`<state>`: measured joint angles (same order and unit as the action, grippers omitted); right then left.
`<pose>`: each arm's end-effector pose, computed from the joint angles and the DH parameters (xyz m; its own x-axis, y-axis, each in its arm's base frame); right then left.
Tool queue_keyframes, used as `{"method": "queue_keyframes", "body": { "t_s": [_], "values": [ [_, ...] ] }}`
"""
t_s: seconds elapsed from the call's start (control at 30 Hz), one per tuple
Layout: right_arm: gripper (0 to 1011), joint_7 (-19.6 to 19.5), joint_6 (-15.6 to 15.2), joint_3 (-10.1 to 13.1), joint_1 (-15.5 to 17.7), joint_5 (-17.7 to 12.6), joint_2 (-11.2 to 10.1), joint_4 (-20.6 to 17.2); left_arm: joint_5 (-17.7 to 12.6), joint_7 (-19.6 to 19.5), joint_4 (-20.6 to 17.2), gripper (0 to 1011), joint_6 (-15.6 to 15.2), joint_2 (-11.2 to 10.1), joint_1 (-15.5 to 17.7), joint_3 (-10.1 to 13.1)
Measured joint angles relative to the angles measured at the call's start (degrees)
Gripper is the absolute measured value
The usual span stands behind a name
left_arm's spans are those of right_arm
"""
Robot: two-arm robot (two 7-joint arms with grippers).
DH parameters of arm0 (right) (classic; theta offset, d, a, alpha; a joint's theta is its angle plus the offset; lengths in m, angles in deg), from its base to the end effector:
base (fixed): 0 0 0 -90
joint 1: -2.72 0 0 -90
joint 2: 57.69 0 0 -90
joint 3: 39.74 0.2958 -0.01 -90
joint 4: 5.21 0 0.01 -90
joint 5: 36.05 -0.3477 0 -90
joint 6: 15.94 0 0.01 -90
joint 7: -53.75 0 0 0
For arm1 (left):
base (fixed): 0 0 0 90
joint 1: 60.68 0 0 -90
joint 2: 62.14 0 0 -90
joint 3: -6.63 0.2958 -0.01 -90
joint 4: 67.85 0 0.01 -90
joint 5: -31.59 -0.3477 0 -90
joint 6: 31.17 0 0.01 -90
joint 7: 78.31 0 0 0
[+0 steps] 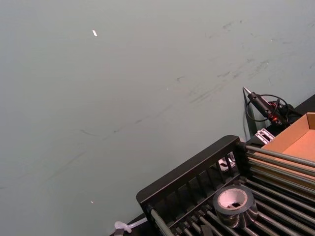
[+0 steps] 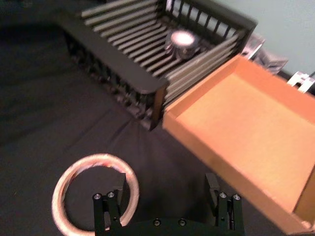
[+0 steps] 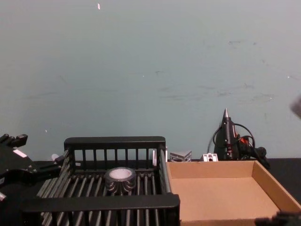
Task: Pick up the white tape and place it into the black box , Pick up the silver tape and place it into the brown box.
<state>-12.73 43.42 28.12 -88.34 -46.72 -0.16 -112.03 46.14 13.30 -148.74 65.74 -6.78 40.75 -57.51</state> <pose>0.3334 0.0026 -0.2409 0.7264 -0.6728 0.1400 0.6321 0.5742 -0.5204 0.3958 0.0757 -0.3145 0.2924 0.8803 0.3736 -0.9552 0.2874 0.0704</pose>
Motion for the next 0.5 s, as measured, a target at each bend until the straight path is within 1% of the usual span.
{"method": "queue_keyframes", "body": {
  "t_s": [0.23,0.37,0.5],
  "values": [
    [1003,1.0,-3.6,-1.7,-0.2,1.0,0.1,0.4,0.0,0.0,0.0,1001,0.0,0.0,0.0,0.0],
    [1002,1.4,-4.6,-2.3,-0.5,1.3,0.6,0.8,0.0,0.0,0.0,1001,0.0,0.0,0.0,0.0],
    [1003,1.7,-4.9,-2.9,-0.7,1.8,0.8,1.0,0.0,0.0,0.0,1001,0.0,0.0,0.0,0.0]
  ]
}}
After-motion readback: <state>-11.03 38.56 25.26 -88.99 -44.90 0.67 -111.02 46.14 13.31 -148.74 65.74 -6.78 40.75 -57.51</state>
